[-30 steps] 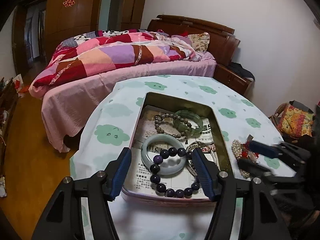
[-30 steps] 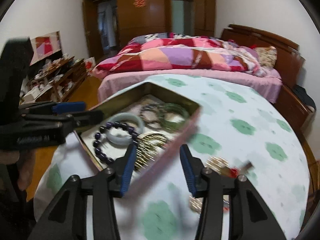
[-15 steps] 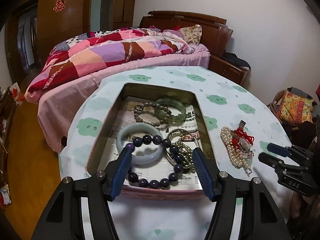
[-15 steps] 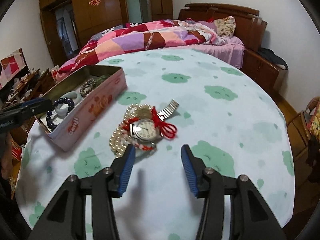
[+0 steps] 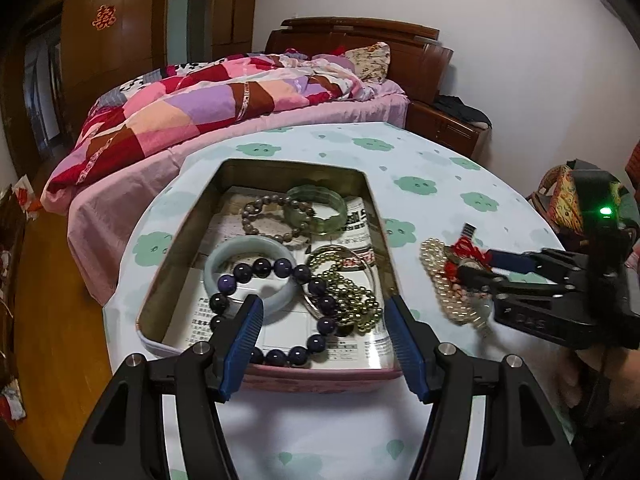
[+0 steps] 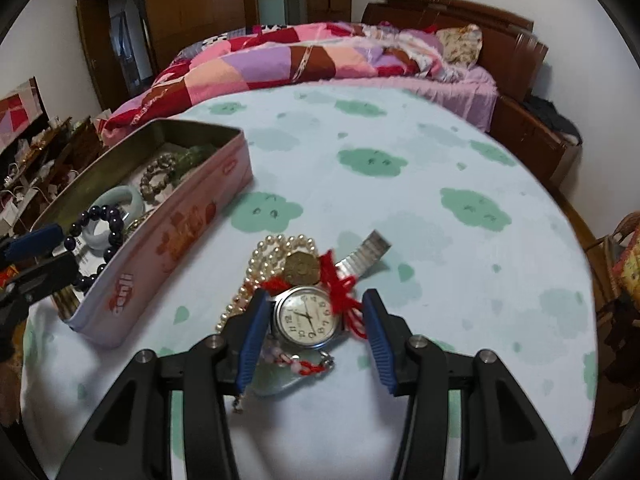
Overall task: Organize jewelry
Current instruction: 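Grasp the wristwatch with the right tool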
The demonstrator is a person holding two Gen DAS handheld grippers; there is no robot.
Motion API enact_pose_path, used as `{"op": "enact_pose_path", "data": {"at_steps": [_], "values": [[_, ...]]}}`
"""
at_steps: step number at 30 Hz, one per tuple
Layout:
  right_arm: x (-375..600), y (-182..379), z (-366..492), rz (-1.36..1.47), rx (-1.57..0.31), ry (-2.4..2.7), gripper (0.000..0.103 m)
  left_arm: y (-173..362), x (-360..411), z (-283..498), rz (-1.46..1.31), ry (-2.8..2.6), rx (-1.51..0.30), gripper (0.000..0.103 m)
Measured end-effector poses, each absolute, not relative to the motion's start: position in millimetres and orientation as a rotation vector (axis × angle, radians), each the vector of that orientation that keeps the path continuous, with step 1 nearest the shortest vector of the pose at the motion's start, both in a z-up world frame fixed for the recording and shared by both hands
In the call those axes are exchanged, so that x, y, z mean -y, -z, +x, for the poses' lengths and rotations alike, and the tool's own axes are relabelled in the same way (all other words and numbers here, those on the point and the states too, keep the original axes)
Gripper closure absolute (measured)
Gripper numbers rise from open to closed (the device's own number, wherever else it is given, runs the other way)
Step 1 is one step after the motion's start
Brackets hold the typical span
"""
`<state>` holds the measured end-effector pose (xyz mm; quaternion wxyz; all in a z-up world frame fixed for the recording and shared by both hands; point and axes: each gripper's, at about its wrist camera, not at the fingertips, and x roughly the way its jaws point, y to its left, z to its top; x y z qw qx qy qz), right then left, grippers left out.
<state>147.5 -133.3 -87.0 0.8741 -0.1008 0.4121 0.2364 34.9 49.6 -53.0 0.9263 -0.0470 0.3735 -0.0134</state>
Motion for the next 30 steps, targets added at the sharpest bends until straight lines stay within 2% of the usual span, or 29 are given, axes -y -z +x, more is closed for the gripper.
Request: {"op": "enact_pose_path", "data": {"at_steps": [5,7,9,11,12,15,16,17,19,24,27,29,30], "values": [[153,90,148,-0.189,-0.888,-0.436,0.053,53,-47,34,-0.096,0.029,-0.764,0.040],[167,90,147,-0.165,-0.893,-0.424,0.062,51,-45,34,-0.098,0.032,-0.758,0.040],[180,88,145,-0.147,-0.896,-0.417,0.063,48,-42,34,-0.091,0.039,-0.752,0.040],[187,87,143,-0.173,-0.880,-0.364,0.072,46,-36,34,-0.079,0.052,-0.748,0.040],[192,87,142,-0.168,-0.883,-0.360,0.072,45,-31,35,-0.068,0.066,-0.746,0.040],[207,88,142,-0.108,-0.893,-0.370,0.072,44,-16,41,-0.031,0.098,-0.750,0.040],[210,85,141,-0.082,-0.881,-0.377,0.067,45,-10,44,-0.021,0.109,-0.753,0.040],[211,81,141,-0.057,-0.868,-0.386,0.057,45,-7,46,-0.015,0.110,-0.753,0.040],[206,72,141,-0.047,-0.836,-0.408,0.052,46,-3,52,-0.006,0.110,-0.753,0.040],[179,74,155,-0.094,-0.834,-0.436,0.051,46,5,65,0.012,0.111,-0.752,0.040],[170,88,166,-0.105,-0.904,-0.447,0.050,45,7,70,0.017,0.113,-0.753,0.040],[174,88,167,-0.087,-0.909,-0.455,0.061,45,9,72,0.015,0.119,-0.756,0.040],[176,88,166,-0.085,-0.905,-0.461,0.063,45,10,72,0.017,0.120,-0.758,0.040]]}}
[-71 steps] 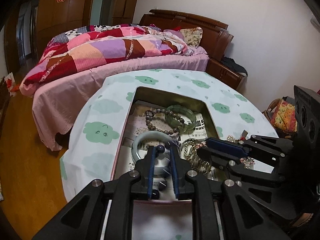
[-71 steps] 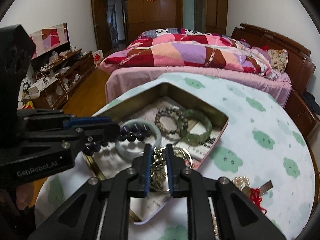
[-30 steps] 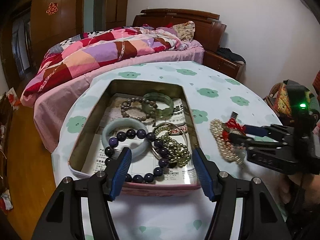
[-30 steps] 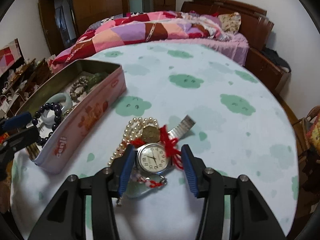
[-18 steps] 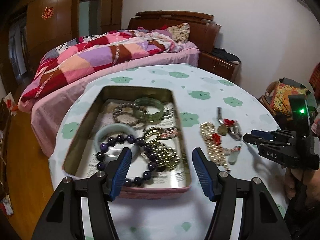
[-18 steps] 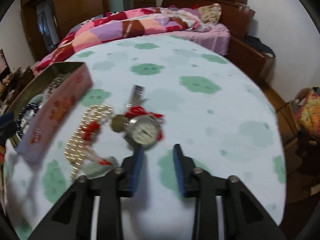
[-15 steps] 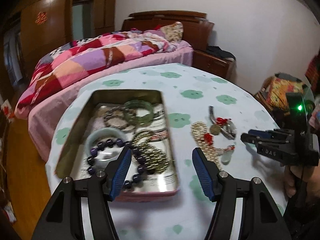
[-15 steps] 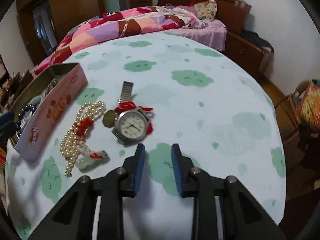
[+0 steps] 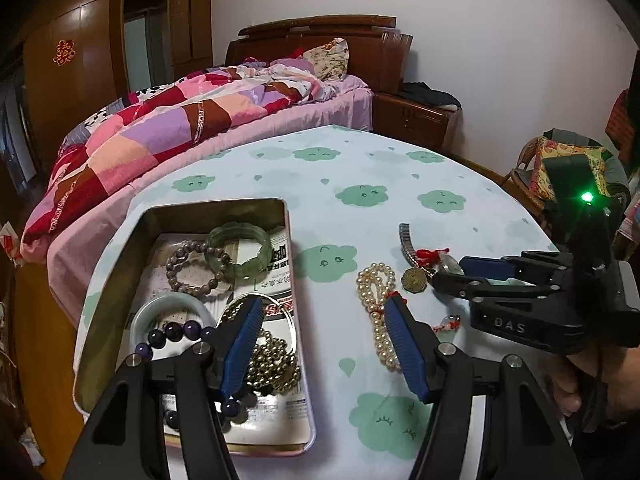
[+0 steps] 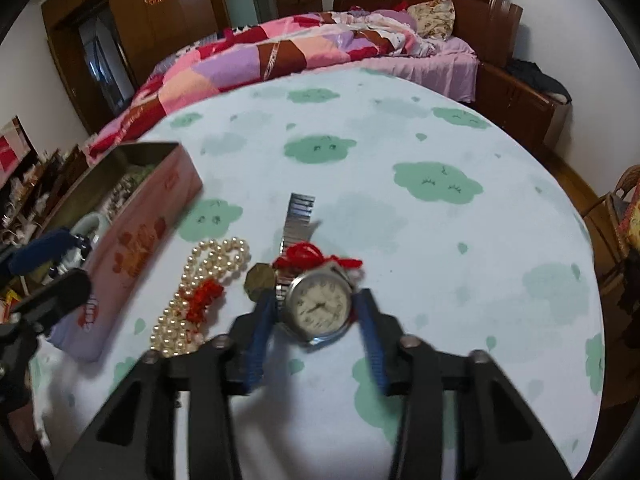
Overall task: Organize jewelry
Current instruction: 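Grasp the wristwatch with the right tool, then grasp the red-tasseled charm with the left tool while the right tool holds the watch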
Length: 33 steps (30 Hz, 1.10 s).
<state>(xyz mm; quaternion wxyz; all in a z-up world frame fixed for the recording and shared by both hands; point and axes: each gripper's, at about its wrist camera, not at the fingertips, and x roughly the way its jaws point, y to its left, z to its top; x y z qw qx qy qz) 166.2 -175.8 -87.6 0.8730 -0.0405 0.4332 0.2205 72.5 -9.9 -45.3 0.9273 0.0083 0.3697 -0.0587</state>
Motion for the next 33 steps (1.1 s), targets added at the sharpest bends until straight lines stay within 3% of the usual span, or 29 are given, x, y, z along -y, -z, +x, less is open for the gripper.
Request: {"op": "enact_pose_path", "data": {"at_steps": [4,7,14,15,17,18,33], "values": [[190,81,153,-0.081,-0.861,-0.466,0.089,43,18,72,0.033,0.135,-0.758,0.040],[199,79,147,-0.095,-0.856,-0.449,0.091,43,28,72,0.056,0.153,-0.762,0.040],[205,86,152,-0.091,-0.880,-0.431,0.087,60,48,80,0.126,0.159,-0.806,0.040],[205,84,151,-0.095,-0.868,-0.427,0.084,61,49,81,0.127,0.162,-0.811,0.040],[205,81,151,-0.109,-0.842,-0.418,0.065,63,52,82,0.133,0.165,-0.814,0.040],[205,79,151,-0.105,-0.837,-0.421,0.063,64,54,83,0.136,0.164,-0.814,0.040],[205,78,166,-0.079,-0.847,-0.462,0.068,66,53,90,0.101,0.176,-0.821,0.040]]}}
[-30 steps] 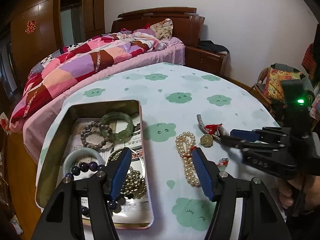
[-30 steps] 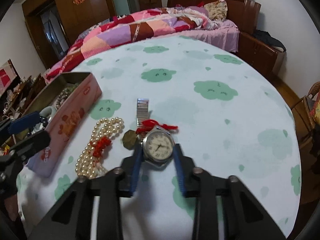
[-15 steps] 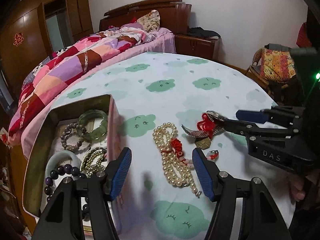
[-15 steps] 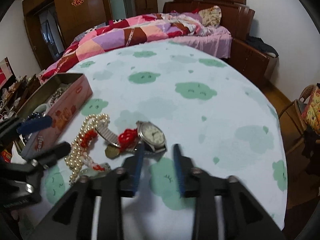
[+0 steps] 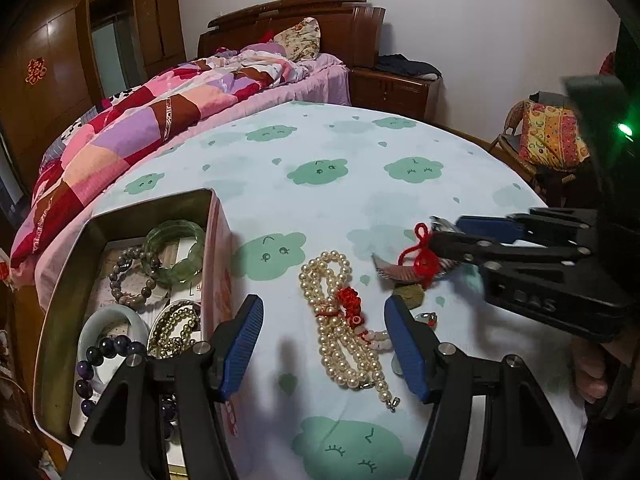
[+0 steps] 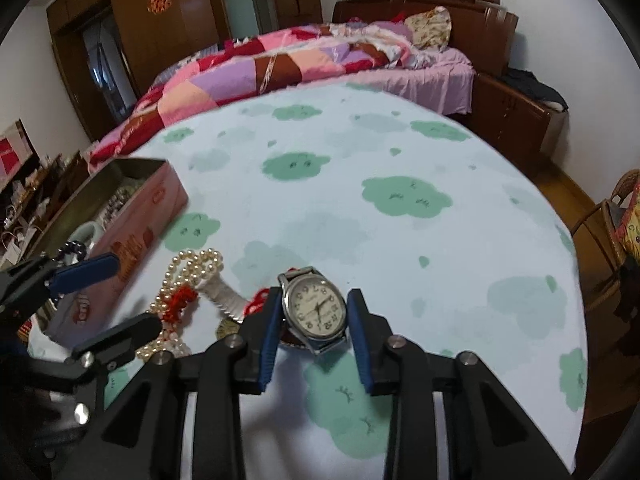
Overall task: Organize jewelry
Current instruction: 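Grasp the red-tasseled charm with the left tool while the right tool holds the watch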
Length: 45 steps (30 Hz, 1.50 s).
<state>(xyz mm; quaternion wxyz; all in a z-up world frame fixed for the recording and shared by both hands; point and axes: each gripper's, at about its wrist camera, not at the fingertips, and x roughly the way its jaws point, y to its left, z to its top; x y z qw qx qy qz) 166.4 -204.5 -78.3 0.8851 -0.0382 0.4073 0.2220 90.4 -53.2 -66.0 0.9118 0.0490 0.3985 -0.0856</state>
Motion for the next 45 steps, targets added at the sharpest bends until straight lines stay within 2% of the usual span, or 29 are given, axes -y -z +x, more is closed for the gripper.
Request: {"op": "enact_pose_path", "data": {"at_steps": [15,45], "values": [[237,40,138,0.027,-0.700,-0.438,0.068,57,83,94,0.158,0.254,-0.795,0.040],[259,83,108,-0.115,-0.790,-0.313,0.068,84,121,99,0.129,0.371,-0.884,0.040]]}}
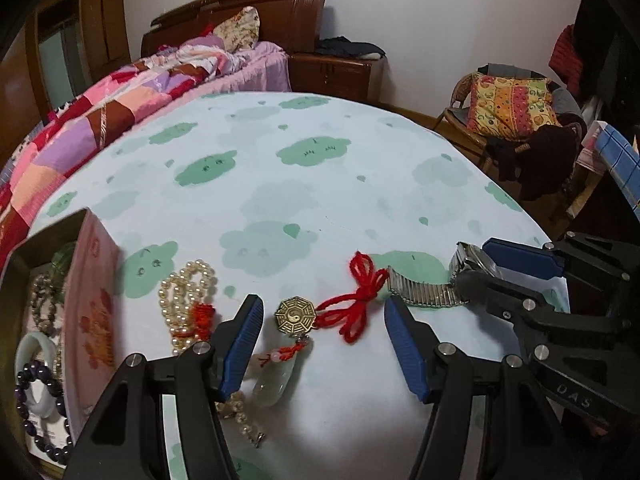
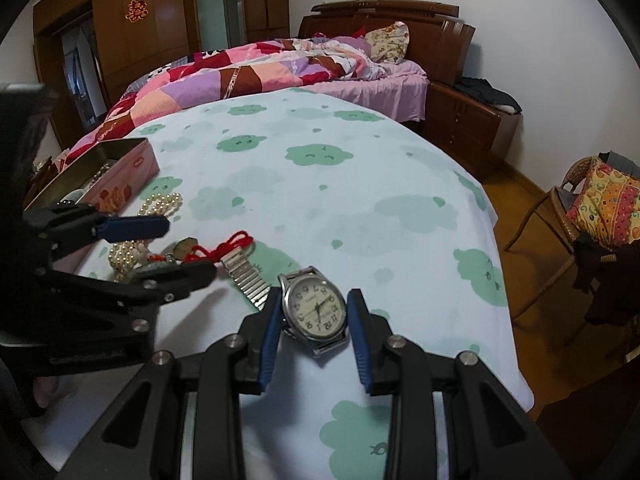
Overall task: Organize jewelry
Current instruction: 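Grasp the red-tasseled charm with the left tool while the right tool holds the watch, then carry the charm and watch to the tin with both tools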
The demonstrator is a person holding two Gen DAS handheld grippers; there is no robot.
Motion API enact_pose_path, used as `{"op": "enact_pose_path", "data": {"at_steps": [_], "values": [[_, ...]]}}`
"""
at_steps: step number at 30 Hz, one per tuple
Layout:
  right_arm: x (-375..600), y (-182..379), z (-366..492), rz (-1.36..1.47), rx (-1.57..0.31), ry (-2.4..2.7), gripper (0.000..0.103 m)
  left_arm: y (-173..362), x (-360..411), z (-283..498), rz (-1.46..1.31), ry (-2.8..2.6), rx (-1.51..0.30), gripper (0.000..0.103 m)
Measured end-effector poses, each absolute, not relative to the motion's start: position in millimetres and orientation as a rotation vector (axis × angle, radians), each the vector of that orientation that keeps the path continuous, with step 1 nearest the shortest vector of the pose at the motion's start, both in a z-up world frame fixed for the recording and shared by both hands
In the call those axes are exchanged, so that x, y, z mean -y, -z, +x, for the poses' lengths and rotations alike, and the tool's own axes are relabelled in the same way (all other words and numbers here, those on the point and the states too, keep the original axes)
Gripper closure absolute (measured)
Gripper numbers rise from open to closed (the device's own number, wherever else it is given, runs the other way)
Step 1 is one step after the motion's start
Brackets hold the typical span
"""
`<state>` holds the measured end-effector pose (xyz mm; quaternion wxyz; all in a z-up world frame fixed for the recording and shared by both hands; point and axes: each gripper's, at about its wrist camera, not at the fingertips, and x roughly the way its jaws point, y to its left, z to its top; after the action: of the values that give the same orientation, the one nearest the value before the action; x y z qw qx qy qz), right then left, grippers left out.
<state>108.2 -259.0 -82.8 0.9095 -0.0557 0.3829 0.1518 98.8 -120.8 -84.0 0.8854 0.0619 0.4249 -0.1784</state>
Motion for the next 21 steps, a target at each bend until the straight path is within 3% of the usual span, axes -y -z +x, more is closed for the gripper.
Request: {"op": "enact_pose_path", "data": {"at_steps": [1,2,3,5,21], "values": [[259,83,108,-0.115,-0.789,-0.313,0.068,85,121,101,0.119,0.379,-0.894,0.047],[259,83,108,-0.114,-0.790,-0.315,0.068,87,120,103,0.112,0.388,-0.905,0.061],[259,83,108,-0.113,-0.788,-0.316,0.068,87,119,104,0.108,0.389,-0.904,0.064],[258,82,107,-0.113,-0.785,-0.319,0.068,87,117,106,0.091,0.404,-0.910,0.101],[242,59,98,-0.111,-0.711,-0.366,0.068,43,75,84,-0.036,0.388,-0.791,0.103]]}}
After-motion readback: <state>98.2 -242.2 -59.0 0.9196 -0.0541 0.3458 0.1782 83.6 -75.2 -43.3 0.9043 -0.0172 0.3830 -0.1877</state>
